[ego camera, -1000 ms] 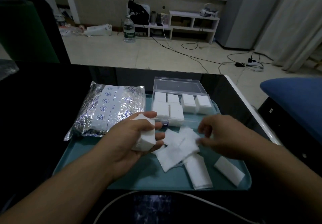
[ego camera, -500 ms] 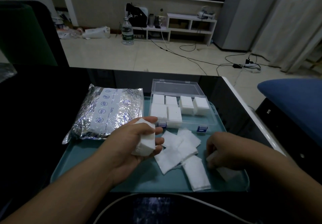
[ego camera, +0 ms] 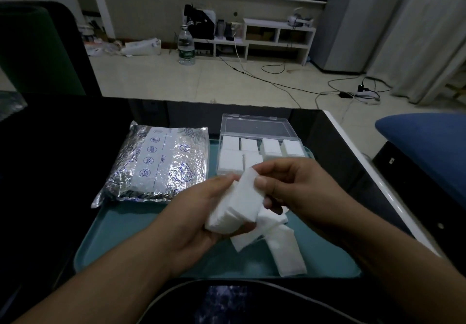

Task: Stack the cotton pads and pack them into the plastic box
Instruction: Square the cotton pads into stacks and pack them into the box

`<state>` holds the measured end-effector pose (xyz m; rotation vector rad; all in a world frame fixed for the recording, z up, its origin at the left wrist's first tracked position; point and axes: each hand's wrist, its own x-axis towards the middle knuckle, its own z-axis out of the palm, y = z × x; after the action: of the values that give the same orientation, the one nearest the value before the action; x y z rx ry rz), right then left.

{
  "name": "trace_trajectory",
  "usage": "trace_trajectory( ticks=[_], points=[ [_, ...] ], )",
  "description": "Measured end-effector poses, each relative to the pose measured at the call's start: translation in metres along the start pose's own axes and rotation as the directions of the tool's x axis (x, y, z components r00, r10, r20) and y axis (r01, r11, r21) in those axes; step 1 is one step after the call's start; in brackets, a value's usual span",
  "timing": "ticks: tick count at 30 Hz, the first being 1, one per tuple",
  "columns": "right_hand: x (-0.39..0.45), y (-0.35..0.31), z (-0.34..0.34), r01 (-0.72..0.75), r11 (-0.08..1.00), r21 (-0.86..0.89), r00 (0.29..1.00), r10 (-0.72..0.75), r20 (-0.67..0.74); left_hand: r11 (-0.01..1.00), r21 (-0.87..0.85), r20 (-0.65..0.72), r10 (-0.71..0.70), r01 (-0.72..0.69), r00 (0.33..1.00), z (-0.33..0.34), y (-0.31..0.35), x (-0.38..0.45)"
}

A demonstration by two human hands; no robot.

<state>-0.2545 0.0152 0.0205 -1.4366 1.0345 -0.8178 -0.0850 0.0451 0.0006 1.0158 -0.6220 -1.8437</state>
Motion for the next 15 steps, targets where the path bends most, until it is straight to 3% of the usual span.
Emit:
trace_trajectory(
  ticks=[4,9,15],
  points=[
    [0.002,0.003,0.006,0.079,0.981,-0.179,0.994,-0.091,-0.056,1.000,-0.008,0.040,0.003,-0.003,0.999,0.000,-0.002,0.000],
    [0.002,0.007,0.013,0.163,0.881,-0.445,0.983,-0.183,-0.003,0.998,-0.021,0.035,0.053,-0.053,0.998,0.001,-0.002,-0.002],
    [-0.008,0.006,0.010,0.152,0.837,-0.525,0.987,-0.099,0.127,0.998,-0.029,-0.020,0.062,-0.062,0.998,-0.001,-0.001,0.000]
  ],
)
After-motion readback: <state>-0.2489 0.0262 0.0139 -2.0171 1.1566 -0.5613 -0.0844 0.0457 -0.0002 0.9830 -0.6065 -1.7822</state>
